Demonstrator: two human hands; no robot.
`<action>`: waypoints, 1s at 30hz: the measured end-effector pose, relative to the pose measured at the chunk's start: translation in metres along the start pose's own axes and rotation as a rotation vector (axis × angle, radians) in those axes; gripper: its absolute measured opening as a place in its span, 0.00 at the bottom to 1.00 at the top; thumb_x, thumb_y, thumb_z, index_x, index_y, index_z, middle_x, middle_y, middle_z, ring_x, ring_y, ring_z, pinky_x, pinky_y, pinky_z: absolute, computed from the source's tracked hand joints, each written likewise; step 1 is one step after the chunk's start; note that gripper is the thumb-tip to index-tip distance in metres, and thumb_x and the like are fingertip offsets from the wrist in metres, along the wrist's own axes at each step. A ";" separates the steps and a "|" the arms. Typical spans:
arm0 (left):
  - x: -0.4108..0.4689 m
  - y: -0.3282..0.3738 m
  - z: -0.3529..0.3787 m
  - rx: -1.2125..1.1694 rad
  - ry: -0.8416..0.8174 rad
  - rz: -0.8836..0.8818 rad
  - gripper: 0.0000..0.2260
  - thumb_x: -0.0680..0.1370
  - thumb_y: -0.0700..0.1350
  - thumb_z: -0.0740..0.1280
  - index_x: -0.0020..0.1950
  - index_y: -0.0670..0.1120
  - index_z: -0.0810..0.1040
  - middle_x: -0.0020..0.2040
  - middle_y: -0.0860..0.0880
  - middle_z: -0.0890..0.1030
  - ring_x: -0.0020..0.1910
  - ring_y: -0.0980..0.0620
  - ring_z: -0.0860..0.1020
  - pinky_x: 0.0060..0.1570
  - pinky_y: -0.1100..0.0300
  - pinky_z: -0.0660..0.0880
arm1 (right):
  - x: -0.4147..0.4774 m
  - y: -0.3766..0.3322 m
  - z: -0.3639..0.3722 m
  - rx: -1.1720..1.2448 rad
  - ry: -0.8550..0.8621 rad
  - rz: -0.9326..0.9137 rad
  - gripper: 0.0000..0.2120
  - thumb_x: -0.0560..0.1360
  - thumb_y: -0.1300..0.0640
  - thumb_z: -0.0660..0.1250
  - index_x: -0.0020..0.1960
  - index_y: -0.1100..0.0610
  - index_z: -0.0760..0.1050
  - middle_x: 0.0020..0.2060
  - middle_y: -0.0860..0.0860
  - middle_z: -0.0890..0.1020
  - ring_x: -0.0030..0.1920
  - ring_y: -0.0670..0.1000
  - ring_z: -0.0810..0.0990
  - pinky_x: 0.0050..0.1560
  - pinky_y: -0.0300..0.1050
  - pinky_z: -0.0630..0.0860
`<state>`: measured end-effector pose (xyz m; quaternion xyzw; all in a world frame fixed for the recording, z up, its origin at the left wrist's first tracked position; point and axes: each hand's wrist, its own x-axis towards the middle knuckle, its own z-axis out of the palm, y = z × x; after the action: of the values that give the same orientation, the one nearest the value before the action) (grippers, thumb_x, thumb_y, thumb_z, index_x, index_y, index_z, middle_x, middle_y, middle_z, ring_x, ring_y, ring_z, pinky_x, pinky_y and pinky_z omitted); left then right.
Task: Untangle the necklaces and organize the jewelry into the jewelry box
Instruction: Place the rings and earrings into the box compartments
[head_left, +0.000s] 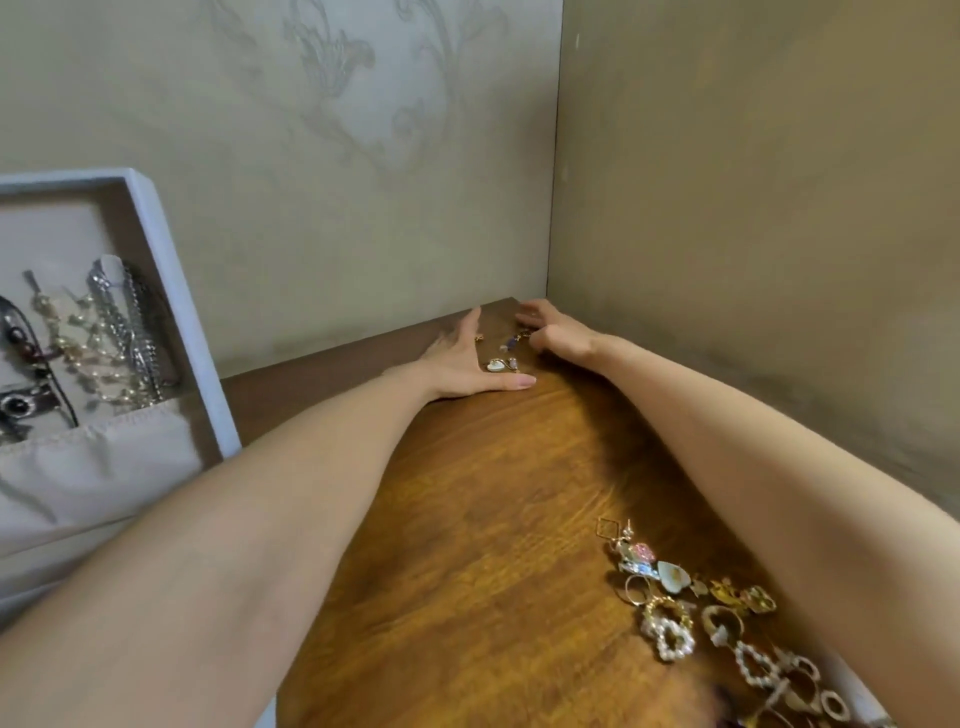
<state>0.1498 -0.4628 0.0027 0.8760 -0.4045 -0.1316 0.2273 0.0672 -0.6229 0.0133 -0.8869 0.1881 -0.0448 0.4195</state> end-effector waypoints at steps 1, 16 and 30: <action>0.001 -0.001 0.000 -0.016 -0.002 0.009 0.60 0.56 0.75 0.68 0.76 0.54 0.39 0.77 0.50 0.54 0.76 0.46 0.53 0.73 0.46 0.55 | 0.001 -0.001 0.000 0.015 -0.010 -0.009 0.34 0.70 0.67 0.57 0.75 0.54 0.56 0.73 0.49 0.66 0.72 0.52 0.63 0.71 0.50 0.61; -0.041 0.032 -0.006 -0.466 -0.230 -0.055 0.41 0.70 0.74 0.40 0.77 0.53 0.48 0.77 0.53 0.54 0.76 0.49 0.49 0.74 0.44 0.42 | -0.070 0.001 0.001 0.201 -0.046 -0.109 0.29 0.62 0.72 0.52 0.60 0.61 0.74 0.51 0.50 0.84 0.61 0.51 0.76 0.67 0.50 0.66; -0.124 0.081 0.017 -0.580 -0.383 -0.050 0.40 0.72 0.70 0.31 0.78 0.48 0.46 0.75 0.52 0.62 0.77 0.50 0.46 0.72 0.47 0.38 | -0.184 0.017 -0.011 0.239 -0.067 -0.081 0.27 0.65 0.73 0.51 0.61 0.61 0.74 0.50 0.51 0.85 0.61 0.46 0.77 0.49 0.38 0.67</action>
<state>0.0112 -0.4191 0.0348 0.7440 -0.3638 -0.4086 0.3836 -0.1113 -0.5726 0.0216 -0.8385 0.1311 -0.0540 0.5260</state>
